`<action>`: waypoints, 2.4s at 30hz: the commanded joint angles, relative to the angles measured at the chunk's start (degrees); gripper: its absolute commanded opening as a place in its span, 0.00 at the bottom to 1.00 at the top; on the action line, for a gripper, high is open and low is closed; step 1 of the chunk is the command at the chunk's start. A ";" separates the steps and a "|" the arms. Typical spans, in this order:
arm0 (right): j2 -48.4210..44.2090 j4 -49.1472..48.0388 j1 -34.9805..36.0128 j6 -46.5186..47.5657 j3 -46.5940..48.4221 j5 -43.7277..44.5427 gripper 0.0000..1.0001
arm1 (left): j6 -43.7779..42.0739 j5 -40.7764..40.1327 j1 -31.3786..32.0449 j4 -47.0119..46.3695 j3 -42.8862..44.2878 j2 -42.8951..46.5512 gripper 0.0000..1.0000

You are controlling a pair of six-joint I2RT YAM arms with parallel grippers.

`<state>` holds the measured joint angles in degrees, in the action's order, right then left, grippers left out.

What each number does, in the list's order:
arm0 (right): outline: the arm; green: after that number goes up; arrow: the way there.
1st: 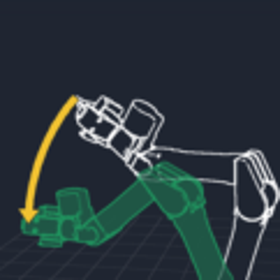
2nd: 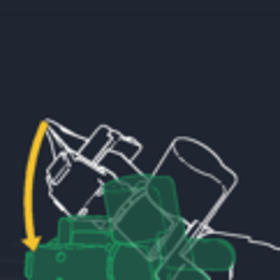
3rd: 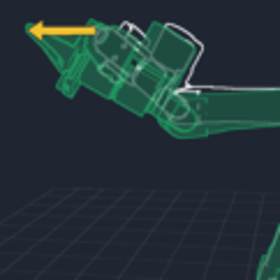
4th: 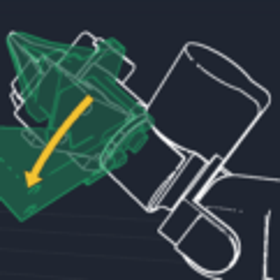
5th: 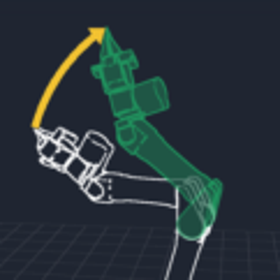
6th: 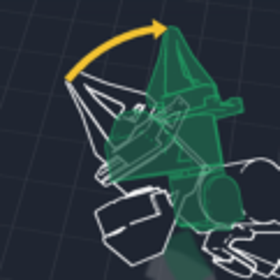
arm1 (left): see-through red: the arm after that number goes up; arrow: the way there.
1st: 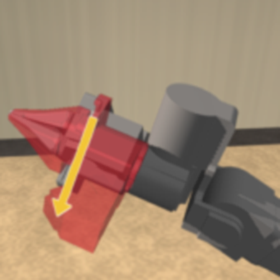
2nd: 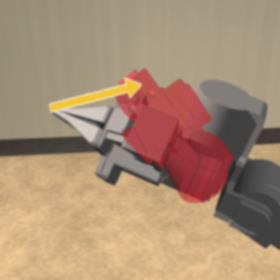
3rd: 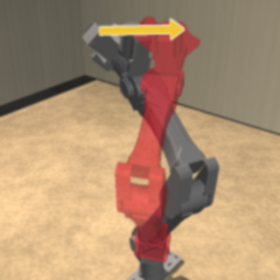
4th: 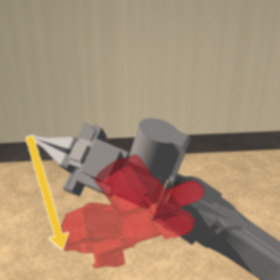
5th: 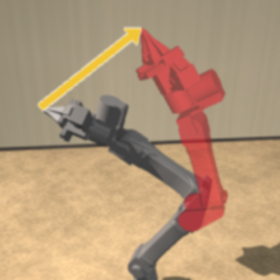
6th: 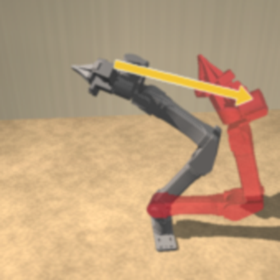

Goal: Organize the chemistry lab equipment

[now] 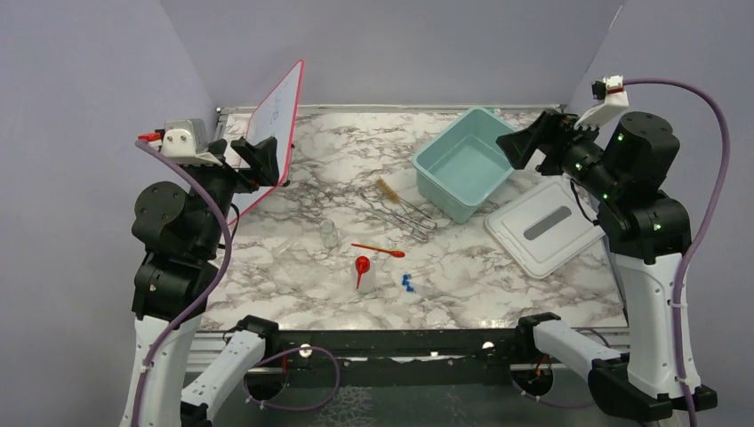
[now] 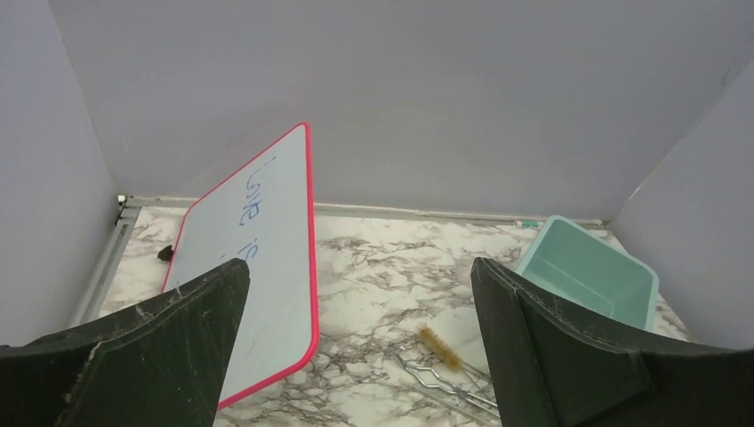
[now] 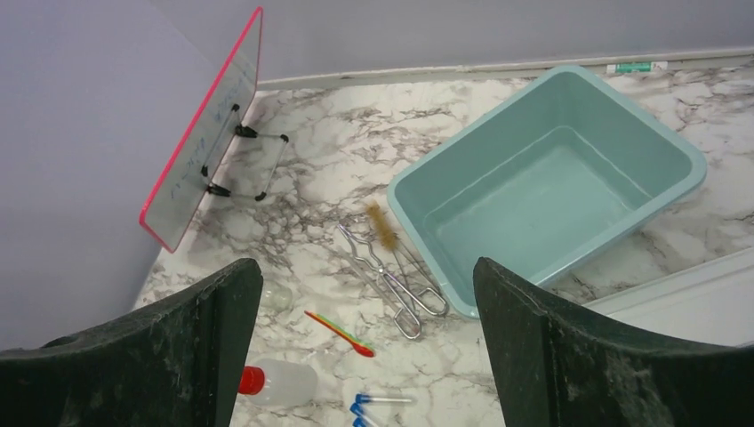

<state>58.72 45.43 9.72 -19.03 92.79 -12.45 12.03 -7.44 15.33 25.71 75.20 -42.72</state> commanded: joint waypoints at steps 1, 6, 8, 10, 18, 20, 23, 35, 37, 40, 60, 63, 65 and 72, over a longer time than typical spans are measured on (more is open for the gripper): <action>-0.98 -1.92 0.59 3.76 -1.26 -5.29 0.96 | 1.53 3.40 -0.64 -2.37 -1.25 1.80 0.98; -1.18 -4.52 0.69 3.84 -2.89 -12.26 0.98 | 3.05 4.69 -0.79 -2.34 -3.01 2.96 0.99; -0.67 -6.00 0.77 2.56 -4.16 -14.99 0.98 | 4.02 4.87 -0.81 -2.47 -4.22 3.34 0.99; -0.09 -7.83 0.99 1.11 -5.82 -16.36 0.98 | 4.98 5.78 -0.83 -2.54 -5.21 3.46 0.99; 6.95 -12.31 14.84 -0.88 -9.45 -5.89 0.90 | 8.65 5.26 -0.91 -2.03 -6.00 -0.77 0.99; 10.93 -11.66 21.81 -0.41 -8.11 1.75 0.87 | 8.48 2.94 -0.92 -1.10 -4.29 -3.04 0.99; 16.34 -12.08 28.55 -0.41 -6.73 9.74 0.84 | 8.29 0.82 -0.92 -0.03 -2.04 -5.71 0.99; 37.18 -15.11 46.03 -0.73 -2.50 18.90 0.92 | 8.00 -23.92 -0.92 6.61 14.42 -12.20 0.99; 40.17 -17.51 47.25 -0.92 -3.01 17.15 0.92 | 8.23 -23.45 -0.92 6.54 14.72 -11.70 0.99; 44.48 -20.07 48.63 -1.11 -2.82 16.31 0.92 | 8.19 -22.57 -0.92 6.62 13.66 -10.60 0.99; 66.65 -24.59 50.14 -0.55 8.74 17.42 0.69 | 6.89 -22.51 1.18 6.55 12.92 -10.42 0.99; 68.39 -23.76 50.38 0.22 10.00 18.51 0.59 | 6.51 -22.96 1.41 6.49 12.63 -10.60 0.99; 69.14 -23.65 50.53 0.69 10.36 19.41 0.55 | 6.25 -23.49 1.56 6.50 12.39 -10.63 0.99; 71.17 -22.94 50.66 1.71 11.69 21.09 0.56 | 5.21 -24.96 1.74 6.20 12.16 -10.71 0.99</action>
<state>126.78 21.91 59.68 -18.79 102.89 6.20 18.76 -30.00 16.64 32.73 87.68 -53.58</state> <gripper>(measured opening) 0.540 0.987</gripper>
